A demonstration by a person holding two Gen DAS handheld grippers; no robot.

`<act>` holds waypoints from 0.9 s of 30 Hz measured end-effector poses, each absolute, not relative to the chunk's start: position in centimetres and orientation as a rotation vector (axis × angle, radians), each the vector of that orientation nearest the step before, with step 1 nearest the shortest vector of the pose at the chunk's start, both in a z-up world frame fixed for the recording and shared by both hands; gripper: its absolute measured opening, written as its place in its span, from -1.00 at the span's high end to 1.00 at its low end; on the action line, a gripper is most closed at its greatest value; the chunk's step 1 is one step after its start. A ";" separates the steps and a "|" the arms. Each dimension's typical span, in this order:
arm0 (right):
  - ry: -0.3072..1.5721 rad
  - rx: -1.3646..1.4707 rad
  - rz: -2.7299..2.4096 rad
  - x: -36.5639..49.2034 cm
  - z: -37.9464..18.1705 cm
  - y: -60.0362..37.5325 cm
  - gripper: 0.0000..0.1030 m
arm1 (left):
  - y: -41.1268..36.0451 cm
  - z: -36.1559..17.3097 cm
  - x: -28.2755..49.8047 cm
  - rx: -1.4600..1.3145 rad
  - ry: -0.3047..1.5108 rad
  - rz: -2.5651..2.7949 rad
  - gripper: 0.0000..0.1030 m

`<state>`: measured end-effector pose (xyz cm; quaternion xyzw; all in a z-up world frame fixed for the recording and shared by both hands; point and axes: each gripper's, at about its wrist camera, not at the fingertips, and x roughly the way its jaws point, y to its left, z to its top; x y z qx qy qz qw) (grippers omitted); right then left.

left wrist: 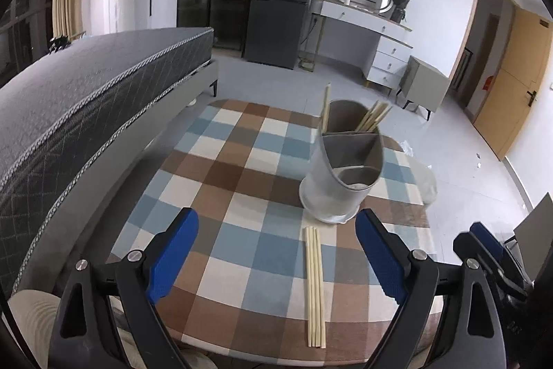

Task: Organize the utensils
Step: 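Move both grippers back down toward the remaining chopsticks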

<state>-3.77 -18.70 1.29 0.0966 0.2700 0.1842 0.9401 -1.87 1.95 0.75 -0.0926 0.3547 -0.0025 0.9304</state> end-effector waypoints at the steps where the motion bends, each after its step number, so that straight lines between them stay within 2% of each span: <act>1: 0.564 0.194 0.376 -3.7 0.8 -18.6 -0.78 | 2.0 0.3 -1.7 -0.187 0.727 -0.005 -0.73; 8: 0.699 0.168 0.393 -2.5 -2.4 -17.3 -0.78 | 2.1 -2.5 -1.2 -0.140 0.770 0.005 -0.73; 17: 0.883 0.131 0.423 -0.4 -6.2 -15.1 -0.74 | 3.4 -4.6 0.6 -0.235 0.885 -0.034 -0.73; 19: 0.918 0.121 0.420 0.3 -7.0 -14.8 -0.52 | 3.6 -4.8 1.1 -0.250 0.900 -0.033 -0.73; 21: 0.957 0.107 0.409 1.0 -7.8 -14.6 -0.48 | 3.8 -5.0 1.5 -0.260 0.905 -0.034 -0.73; 24: 1.027 0.097 0.404 2.3 -9.2 -14.4 -0.14 | 4.1 -4.7 1.8 -0.243 0.897 0.007 -0.73; 27: 1.080 0.052 0.401 3.7 -10.3 -13.6 0.09 | 4.8 -4.7 2.0 -0.253 0.890 0.034 -0.73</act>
